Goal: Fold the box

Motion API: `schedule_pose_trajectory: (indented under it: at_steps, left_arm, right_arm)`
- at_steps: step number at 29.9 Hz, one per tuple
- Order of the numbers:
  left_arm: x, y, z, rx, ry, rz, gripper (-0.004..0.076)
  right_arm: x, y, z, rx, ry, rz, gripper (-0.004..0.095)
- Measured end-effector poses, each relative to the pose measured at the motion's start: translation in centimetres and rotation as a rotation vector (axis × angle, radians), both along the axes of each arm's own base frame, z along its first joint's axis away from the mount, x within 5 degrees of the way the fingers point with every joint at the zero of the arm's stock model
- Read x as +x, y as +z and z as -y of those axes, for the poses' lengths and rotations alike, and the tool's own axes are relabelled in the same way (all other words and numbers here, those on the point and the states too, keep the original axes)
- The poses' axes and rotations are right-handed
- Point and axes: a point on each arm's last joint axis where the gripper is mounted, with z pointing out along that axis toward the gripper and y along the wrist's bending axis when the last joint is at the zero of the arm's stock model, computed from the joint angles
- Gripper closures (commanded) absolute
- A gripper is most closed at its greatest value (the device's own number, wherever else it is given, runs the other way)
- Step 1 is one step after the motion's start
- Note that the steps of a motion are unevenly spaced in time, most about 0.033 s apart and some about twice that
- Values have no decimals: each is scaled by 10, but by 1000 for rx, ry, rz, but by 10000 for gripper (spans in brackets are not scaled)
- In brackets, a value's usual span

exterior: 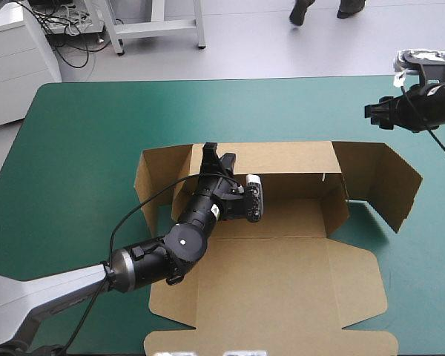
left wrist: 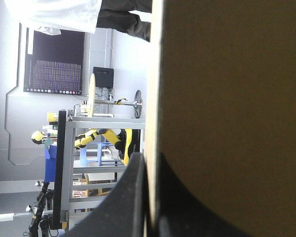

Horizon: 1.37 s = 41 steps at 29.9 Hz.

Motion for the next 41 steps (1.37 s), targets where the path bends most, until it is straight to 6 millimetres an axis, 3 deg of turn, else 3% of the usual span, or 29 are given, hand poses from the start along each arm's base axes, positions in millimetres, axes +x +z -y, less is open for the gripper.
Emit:
schedule_pose_trajectory:
  at_steps: [9,17,32,41]
  left_arm:
    - [0,0,0,0,-2,-1,756]
    - [0,0,0,0,-2,-1,756]
    - [0,0,0,1,-2,-1,756]
    - [0,0,0,0,-2,-1,756]
  right_arm:
    - [45,-23,5,-7,17,-11,349]
    - [72,-62,8,-18,62,-133,349]
    - [63,-65,6,-22,102,-211,350]
    - [34,-84,0,-2,148,-269,350]
